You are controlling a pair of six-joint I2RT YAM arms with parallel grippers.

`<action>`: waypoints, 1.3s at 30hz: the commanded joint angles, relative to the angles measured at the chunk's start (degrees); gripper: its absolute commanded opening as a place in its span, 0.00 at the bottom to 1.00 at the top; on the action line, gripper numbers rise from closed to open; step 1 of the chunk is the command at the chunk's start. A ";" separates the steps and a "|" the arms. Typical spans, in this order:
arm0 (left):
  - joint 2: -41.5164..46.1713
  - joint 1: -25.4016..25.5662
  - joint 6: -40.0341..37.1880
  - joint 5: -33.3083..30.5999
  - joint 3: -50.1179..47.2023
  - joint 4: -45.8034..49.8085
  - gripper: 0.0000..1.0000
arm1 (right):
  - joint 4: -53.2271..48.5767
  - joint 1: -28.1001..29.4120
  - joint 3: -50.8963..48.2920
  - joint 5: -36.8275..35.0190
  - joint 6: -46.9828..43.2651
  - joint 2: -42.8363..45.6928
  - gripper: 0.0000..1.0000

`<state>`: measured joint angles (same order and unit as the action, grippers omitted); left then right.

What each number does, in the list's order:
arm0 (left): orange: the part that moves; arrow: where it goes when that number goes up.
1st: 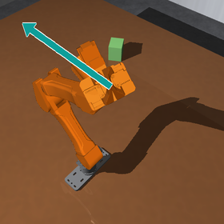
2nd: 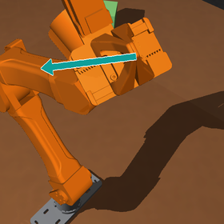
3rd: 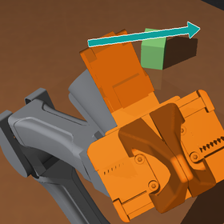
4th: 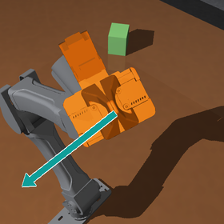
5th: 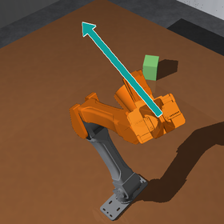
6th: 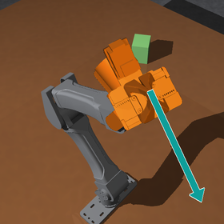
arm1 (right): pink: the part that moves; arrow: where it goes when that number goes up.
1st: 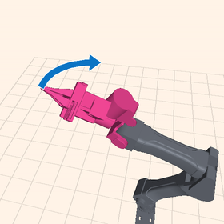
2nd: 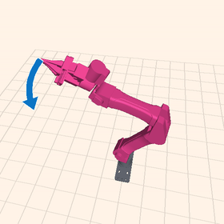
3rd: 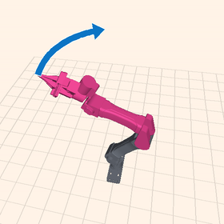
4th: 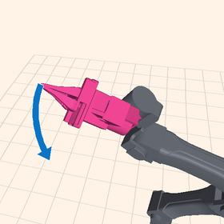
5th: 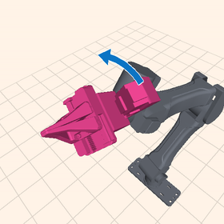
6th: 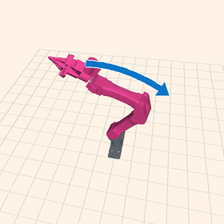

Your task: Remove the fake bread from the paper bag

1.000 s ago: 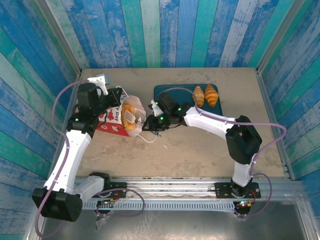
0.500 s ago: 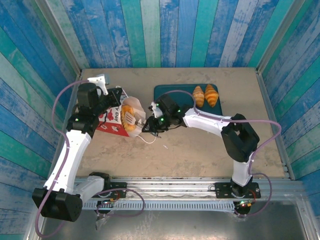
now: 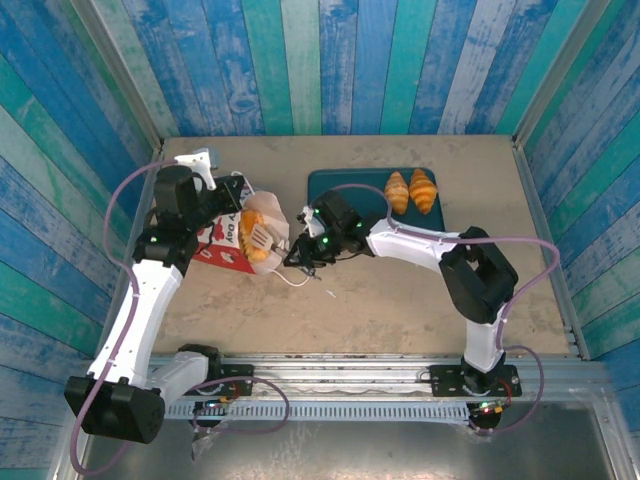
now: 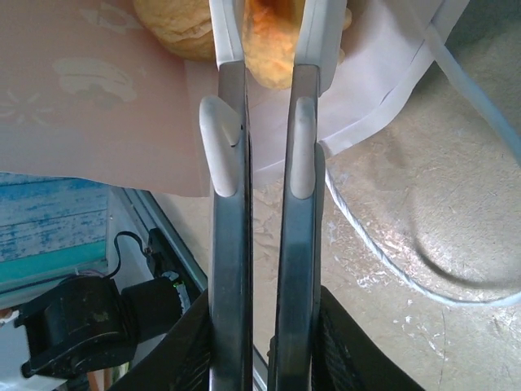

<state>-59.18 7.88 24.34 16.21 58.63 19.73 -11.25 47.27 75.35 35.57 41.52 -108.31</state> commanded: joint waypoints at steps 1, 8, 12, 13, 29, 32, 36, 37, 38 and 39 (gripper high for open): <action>-0.19 0.03 0.52 -0.70 -0.18 -1.97 0.00 | -2.54 -0.17 2.32 0.68 -4.54 4.19 0.19; -0.32 0.01 1.23 -1.42 0.00 -2.30 0.00 | -15.81 0.59 4.40 -7.80 -14.83 8.95 0.19; -0.32 0.03 2.21 -1.10 -0.36 -3.45 0.00 | -22.23 0.55 4.18 -13.70 -19.69 13.47 0.18; -0.40 0.03 2.42 -1.11 -0.36 -3.67 0.00 | -23.22 0.52 3.68 -14.89 -20.51 15.05 0.18; -0.49 0.03 4.51 -3.84 -0.69 -5.23 0.00 | -35.62 -9.56 -6.45 -29.26 -22.63 32.62 0.19; -0.58 0.01 4.49 -3.42 -0.72 -5.20 0.00 | -37.16 -12.42 -5.93 -32.96 -22.57 30.84 0.20; -0.25 0.03 4.33 -3.10 -0.69 -4.95 0.00 | -41.23 -14.89 -1.62 -36.51 -24.57 24.74 0.22; -0.15 0.01 4.31 -3.07 -0.74 -4.87 0.00 | -41.68 -15.07 -1.01 -36.40 -24.58 23.42 0.22; -0.02 0.03 4.31 -3.10 -0.80 -4.87 0.00 | -41.84 -15.39 -0.59 -35.86 -24.15 22.01 0.23; 0.10 0.03 4.35 -3.06 -0.88 -4.82 0.00 | -41.68 -15.81 -0.52 -35.06 -23.59 20.91 0.23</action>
<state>-59.24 7.88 28.40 13.39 58.46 16.82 -51.42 32.03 72.64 1.65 18.52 -84.95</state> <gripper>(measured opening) 0.045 0.230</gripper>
